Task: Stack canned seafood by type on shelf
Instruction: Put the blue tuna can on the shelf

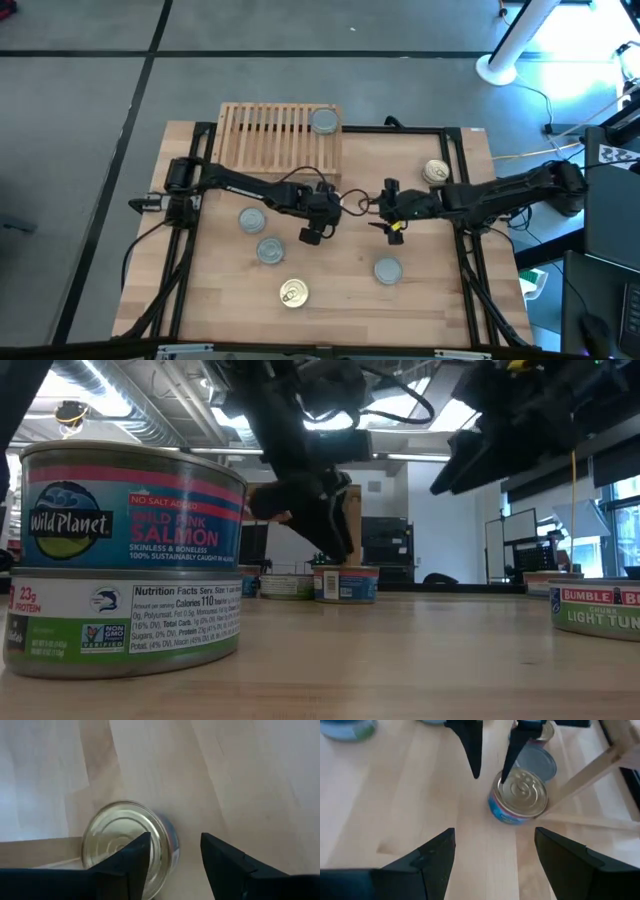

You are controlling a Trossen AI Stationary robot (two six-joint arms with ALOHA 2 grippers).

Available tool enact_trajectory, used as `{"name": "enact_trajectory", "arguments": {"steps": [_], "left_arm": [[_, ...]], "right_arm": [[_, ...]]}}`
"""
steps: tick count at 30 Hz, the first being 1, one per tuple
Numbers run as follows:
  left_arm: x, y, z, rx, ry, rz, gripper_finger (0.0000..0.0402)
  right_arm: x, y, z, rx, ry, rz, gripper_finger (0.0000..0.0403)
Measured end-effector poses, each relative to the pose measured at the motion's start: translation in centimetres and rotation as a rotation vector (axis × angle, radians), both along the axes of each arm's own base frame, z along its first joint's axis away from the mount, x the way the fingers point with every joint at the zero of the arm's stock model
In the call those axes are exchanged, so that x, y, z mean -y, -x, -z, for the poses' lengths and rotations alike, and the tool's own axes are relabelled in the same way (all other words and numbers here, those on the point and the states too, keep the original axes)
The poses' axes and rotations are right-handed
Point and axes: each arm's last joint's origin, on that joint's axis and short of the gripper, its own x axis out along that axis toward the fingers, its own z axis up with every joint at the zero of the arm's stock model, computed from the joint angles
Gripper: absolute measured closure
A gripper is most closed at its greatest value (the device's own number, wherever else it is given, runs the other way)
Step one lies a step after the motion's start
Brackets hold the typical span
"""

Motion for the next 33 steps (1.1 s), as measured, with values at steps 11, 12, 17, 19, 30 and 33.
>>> {"name": "enact_trajectory", "arguments": {"steps": [11, 12, 17, 19, 30, 33], "left_arm": [[-0.2, -0.2, 1.9, -0.060, -0.091, -0.018, 0.0231], [-0.2, -0.2, 1.9, -0.062, -0.093, -0.019, 0.0231], [0.2, -0.2, 1.9, -0.063, -0.107, -0.017, 0.0254], [0.3, -0.2, 1.9, -0.067, -0.113, -0.012, 0.0272], [0.7, -0.1, 1.9, -0.073, -0.137, 0.002, 0.0357], [0.8, -0.1, 1.9, -0.073, -0.137, 0.005, 0.0379]], "right_arm": [[-1.2, -1.9, 2.6, -0.050, 0.054, 0.010, 0.0132], [-1.2, -2.1, 2.7, -0.042, 0.054, 0.011, 0.0132], [-1.3, -2.6, 3.8, -0.085, 0.072, 0.022, 0.0132], [-1.2, -2.8, 4.3, -0.102, 0.088, 0.035, 0.0132], [-1.4, -3.8, 5.8, -0.109, 0.096, 0.042, 0.0132], [-1.4, -4.0, 5.9, -0.099, 0.094, 0.042, 0.0132]]}}
